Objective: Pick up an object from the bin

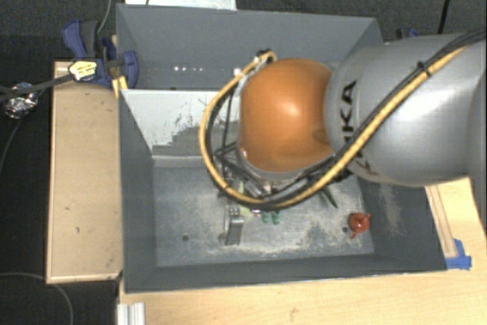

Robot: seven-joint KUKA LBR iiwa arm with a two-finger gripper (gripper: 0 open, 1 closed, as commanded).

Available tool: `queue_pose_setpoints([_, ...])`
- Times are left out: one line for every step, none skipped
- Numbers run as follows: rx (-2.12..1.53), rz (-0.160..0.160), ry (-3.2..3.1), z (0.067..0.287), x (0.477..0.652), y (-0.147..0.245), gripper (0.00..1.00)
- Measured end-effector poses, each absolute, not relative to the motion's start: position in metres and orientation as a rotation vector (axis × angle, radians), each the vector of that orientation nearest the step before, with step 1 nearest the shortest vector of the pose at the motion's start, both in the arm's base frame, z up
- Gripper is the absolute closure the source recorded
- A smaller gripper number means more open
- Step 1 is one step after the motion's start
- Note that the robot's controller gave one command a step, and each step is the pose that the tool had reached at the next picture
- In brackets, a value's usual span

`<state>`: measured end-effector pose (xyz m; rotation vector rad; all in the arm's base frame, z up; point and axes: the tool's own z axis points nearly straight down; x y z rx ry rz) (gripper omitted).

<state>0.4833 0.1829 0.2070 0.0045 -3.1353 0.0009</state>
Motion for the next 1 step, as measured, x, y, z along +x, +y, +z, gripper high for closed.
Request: queue_pose_setpoints([-0.004,-0.002,-3.144,0.2113,0.4853,0.1819,0.00])
